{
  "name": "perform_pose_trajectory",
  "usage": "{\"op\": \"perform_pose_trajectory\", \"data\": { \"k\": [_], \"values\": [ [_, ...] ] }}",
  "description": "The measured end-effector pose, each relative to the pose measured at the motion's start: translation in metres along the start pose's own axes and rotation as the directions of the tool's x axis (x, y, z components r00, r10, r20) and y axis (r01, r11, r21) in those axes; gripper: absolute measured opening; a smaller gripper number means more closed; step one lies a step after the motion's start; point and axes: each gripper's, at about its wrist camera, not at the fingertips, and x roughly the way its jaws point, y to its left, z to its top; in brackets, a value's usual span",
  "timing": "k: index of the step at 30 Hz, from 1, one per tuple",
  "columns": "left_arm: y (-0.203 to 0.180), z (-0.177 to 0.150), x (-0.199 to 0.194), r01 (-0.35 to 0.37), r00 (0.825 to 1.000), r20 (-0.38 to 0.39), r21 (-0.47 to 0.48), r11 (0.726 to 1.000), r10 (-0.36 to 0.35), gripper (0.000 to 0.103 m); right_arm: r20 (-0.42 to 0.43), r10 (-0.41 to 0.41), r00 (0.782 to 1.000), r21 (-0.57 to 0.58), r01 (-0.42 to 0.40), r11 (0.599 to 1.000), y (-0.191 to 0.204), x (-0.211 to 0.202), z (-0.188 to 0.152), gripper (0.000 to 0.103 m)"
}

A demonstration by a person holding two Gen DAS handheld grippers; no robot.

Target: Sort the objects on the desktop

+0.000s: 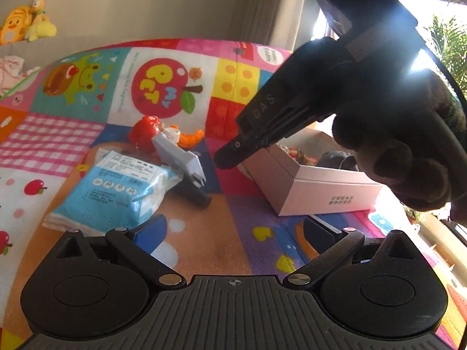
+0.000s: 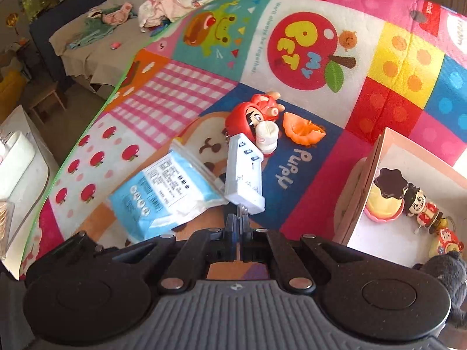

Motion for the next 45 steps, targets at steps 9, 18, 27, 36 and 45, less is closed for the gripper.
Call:
{"op": "perform_pose_trajectory", "data": {
  "k": [9,18,27,36,45],
  "values": [
    [-0.013,-0.012,-0.007,-0.066,0.992,-0.105,0.085,0.994,0.075,0.102,0.037,-0.048,0.998,-0.049,0.05,0.998,0.016,0.044,-0.011,0.05],
    [-0.008,-0.016,-0.01,-0.081,0.987,-0.134,0.069,0.994,0.089,0.102,0.014,-0.029,0.999,-0.063,0.029,0.998,0.021,0.045,-0.021,0.017],
    [-0.014,-0.018,-0.008,-0.069,0.986,-0.145,0.106,0.992,0.084,0.102,0.026,-0.059,0.998,-0.064,0.061,0.996,-0.008,-0.043,-0.123,0.018],
    [-0.027,-0.002,-0.003,-0.087,0.986,-0.13,0.147,0.985,0.107,0.102,0.172,-0.318,0.932,0.161,0.292,0.943,-0.052,-0.079,-0.194,0.067],
    [-0.021,0.024,0.064,-0.09,0.971,-0.199,0.197,0.976,0.13,0.102,0.238,-0.314,0.919,0.334,0.226,0.915,-0.056,-0.071,-0.227,0.088]
  ]
}}
